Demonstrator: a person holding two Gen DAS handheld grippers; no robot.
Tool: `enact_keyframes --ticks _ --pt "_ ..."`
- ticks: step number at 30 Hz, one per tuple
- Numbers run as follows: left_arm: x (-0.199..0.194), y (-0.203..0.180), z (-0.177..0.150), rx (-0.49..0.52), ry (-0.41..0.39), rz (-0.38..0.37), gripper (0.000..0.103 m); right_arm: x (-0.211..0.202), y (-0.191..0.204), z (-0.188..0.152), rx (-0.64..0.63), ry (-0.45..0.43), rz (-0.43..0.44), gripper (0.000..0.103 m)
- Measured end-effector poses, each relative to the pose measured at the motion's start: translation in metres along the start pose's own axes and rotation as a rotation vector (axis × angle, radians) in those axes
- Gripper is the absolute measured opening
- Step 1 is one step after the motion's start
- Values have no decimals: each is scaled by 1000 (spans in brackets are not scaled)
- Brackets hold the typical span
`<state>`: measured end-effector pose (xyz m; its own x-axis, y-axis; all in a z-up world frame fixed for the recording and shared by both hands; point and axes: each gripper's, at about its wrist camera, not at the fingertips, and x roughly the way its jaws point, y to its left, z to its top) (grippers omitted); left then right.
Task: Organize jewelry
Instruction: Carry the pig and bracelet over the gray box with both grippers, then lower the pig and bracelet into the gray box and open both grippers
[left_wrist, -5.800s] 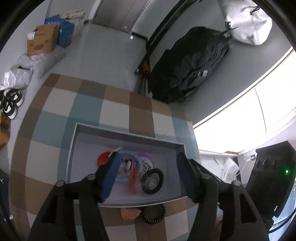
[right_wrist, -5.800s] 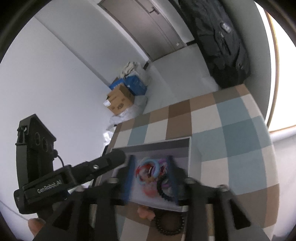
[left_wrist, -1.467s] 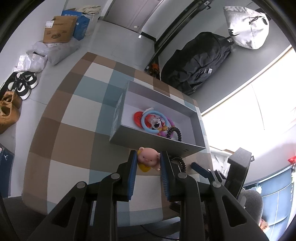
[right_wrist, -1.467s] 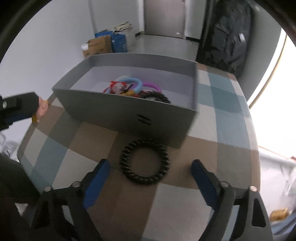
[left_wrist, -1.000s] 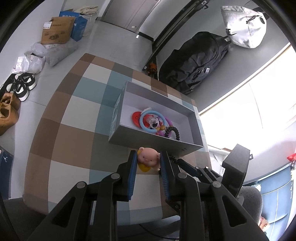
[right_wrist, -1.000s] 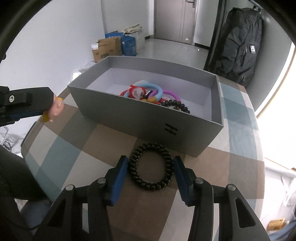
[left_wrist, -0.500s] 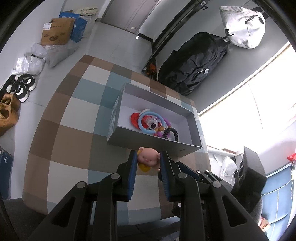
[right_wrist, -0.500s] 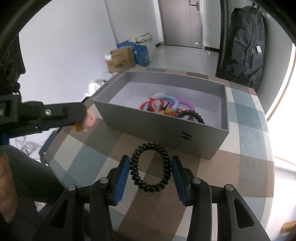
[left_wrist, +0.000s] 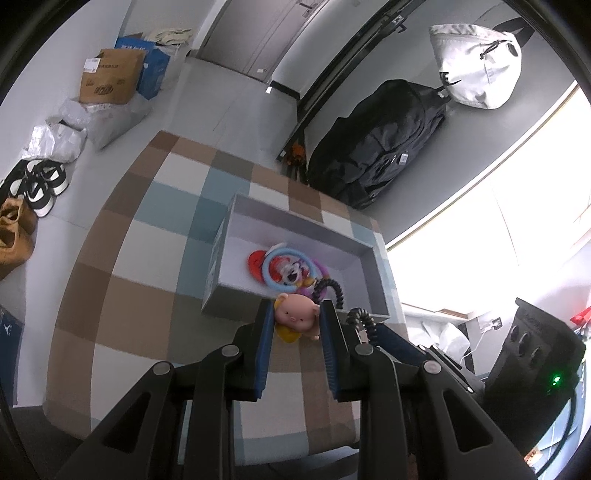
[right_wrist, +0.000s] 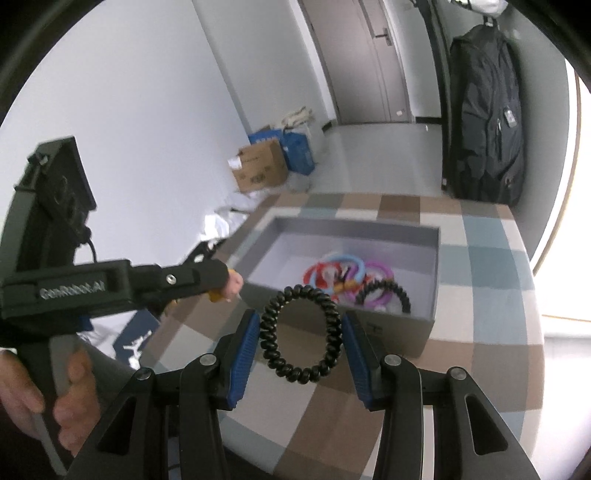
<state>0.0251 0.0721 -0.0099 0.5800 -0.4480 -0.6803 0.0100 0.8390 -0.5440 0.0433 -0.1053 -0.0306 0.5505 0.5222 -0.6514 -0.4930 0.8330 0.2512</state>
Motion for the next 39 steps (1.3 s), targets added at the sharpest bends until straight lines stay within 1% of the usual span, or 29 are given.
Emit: enact_keyframes --ticks 5,8,12,17,25,31,39 --pt "1 -6 9 9 -23 -9 20 -4 0 12 -36 -23 -22 45" --pt "6 -10 20 19 -41 5 20 -2 -6 19 -16 -25 -17 45" --pt "15 -13 30 24 -46 11 20 -2 -16 29 21 -40 -11 45" --pt "28 -15 36 20 -23 8 20 3 -30 40 67 -47 -6 45" --pt "51 -21 48 16 20 8 20 16 -56 50 160 -22 -13 45" --pt "65 -23 49 13 54 13 20 27 -71 54 218 -5 -10 45" --pt "74 -23 49 3 84 15 20 35 -74 54 228 14 -5 45"
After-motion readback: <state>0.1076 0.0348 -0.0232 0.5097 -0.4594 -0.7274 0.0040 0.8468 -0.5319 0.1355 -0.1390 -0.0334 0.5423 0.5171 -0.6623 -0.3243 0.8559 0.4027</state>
